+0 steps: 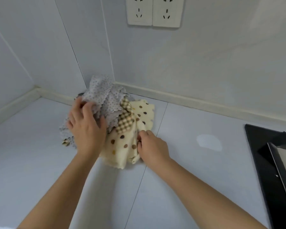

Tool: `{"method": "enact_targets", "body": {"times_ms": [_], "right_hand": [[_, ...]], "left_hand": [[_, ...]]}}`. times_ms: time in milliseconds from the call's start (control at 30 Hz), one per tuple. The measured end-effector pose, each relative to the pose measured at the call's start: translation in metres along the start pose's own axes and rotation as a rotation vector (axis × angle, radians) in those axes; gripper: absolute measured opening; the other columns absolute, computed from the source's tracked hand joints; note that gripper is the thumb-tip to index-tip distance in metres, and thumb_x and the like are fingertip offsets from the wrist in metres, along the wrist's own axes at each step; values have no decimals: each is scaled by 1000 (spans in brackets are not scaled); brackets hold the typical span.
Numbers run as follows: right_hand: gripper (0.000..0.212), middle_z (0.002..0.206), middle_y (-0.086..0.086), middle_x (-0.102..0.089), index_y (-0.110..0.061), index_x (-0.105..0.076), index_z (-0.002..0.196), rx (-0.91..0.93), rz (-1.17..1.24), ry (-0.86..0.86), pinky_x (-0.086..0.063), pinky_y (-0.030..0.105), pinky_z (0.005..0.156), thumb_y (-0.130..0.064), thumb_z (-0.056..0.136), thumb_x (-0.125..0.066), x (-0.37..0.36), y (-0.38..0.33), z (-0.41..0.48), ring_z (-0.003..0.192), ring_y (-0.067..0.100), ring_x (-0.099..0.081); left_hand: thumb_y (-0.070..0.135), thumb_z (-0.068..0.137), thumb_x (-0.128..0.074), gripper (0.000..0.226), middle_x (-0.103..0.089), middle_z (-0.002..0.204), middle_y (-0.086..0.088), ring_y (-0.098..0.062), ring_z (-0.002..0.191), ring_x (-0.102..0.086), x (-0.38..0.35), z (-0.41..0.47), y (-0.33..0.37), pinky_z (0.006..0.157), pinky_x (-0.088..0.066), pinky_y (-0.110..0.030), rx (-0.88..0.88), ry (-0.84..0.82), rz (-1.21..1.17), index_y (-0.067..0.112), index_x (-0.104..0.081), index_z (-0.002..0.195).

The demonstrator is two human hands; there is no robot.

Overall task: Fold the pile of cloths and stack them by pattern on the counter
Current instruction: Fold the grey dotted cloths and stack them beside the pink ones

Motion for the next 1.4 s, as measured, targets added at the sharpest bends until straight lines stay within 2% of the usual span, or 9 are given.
{"method": "enact_targets", "body": {"times_ms": [100,233,367,533,733,867,1033,1267,1400], "right_hand": [[24,113,4,-51,-14,-47,117,25,-39,6,-31,31,60,-26,100,-36,-1,-3,0,73,23,-46],[26,117,6,-50,-12,-46,120,54,-92,45,-24,31,53,-24,100,-36,-5,-2,-7,75,24,-44],[35,126,5,-47,-13,-47,130,110,26,56,-43,34,73,-24,99,-36,-8,3,-21,103,27,-54],[47,132,4,-50,-15,-45,140,96,338,46,-42,33,102,-19,94,-46,-5,27,-68,119,20,-51],[48,129,2,-57,-19,-47,134,36,372,161,-44,35,99,-15,87,-56,8,56,-145,116,21,-56],[59,131,-2,-54,-26,-30,142,5,30,272,-42,39,95,-31,90,-56,10,68,-184,116,22,-53],[45,116,-4,-58,-27,-49,125,-29,-5,391,-40,37,88,-48,86,-57,10,69,-191,108,21,-53],[17,101,2,-58,-17,-69,101,51,-85,630,-36,37,81,-21,92,-56,17,68,-191,97,26,-54],[7,101,-4,-56,-18,-68,94,86,8,590,-34,31,86,-19,89,-63,22,81,-195,99,18,-51]], "left_hand": [[17,88,-60,51,-50,130,-8,-29,117,-46,-9,12,-11,96,-29,-41,124,-23,-62,17,-40,135],[10,90,-56,35,-55,121,-7,-27,106,-49,-10,-2,-12,96,-31,-41,-25,42,-78,14,-57,125],[6,88,-56,29,-58,114,-7,-27,107,-50,2,-14,-4,98,-38,-48,-89,60,-263,10,-64,116],[1,86,-60,31,-62,108,4,-8,95,-50,17,-71,23,74,-31,-8,-274,-130,-371,12,-67,114],[-7,76,-63,38,-64,101,12,-6,97,-57,29,-145,53,79,-33,1,-425,-427,-503,13,-71,108],[4,82,-69,30,-67,107,11,-3,98,-60,31,-177,66,87,-43,-9,-390,-585,-630,15,-69,110],[11,93,-58,16,-72,99,1,-3,93,-62,43,-184,74,80,-43,-11,-321,-706,-828,17,-72,98],[-5,88,-57,29,-70,87,8,-4,83,-62,46,-179,74,74,-48,-14,-70,-701,-973,20,-71,87],[-3,83,-65,24,-70,91,5,-7,85,-62,48,-169,68,73,-50,-15,-21,-579,-859,20,-70,89]]}}
Point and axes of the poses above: each hand's wrist, its own z-axis towards the middle knuckle, its own x-axis out of the back of the hand, y = z × x, the point moved 3 cm from there along z, towards the middle knuckle
